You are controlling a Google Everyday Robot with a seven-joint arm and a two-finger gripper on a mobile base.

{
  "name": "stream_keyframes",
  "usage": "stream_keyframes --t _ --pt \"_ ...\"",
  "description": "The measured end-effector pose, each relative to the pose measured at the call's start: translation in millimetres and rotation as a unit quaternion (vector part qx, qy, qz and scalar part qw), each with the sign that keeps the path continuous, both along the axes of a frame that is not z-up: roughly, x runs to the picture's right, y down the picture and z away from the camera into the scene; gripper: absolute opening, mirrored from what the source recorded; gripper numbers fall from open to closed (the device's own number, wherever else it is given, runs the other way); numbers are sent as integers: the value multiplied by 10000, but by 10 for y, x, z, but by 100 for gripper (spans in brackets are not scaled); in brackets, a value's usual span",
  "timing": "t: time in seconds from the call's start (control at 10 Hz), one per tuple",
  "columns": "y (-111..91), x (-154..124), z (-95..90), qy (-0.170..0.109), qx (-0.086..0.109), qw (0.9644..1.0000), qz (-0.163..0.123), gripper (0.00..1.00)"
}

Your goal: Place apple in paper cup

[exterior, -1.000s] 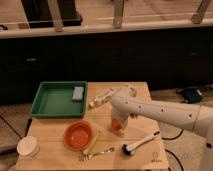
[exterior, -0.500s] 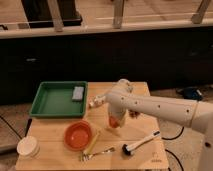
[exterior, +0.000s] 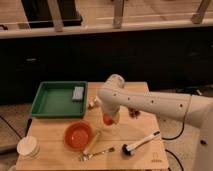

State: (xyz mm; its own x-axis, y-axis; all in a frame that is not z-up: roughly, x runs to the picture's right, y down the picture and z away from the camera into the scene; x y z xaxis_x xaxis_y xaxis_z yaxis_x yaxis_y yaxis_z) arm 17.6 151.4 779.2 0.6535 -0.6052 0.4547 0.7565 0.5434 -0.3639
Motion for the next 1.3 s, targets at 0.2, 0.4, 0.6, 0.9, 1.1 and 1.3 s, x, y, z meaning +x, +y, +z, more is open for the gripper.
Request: stream_keyframes --t 0.2,0.4,0.6,0.9,1.1,1.3 --pt "-79 -72 -70 -45 65 9999 -109 1" --pt "-168 -279 -142 -172 129 9996 -209 1" --pt "-259 -454 -214 -310 184 9988 -320 1" --pt "-375 -520 -271 -454 291 9974 -472 1" --pt "-431 -751 -347 -619 324 9958 -591 1" --pt "-478 -849 -388 -711 356 9944 -693 1"
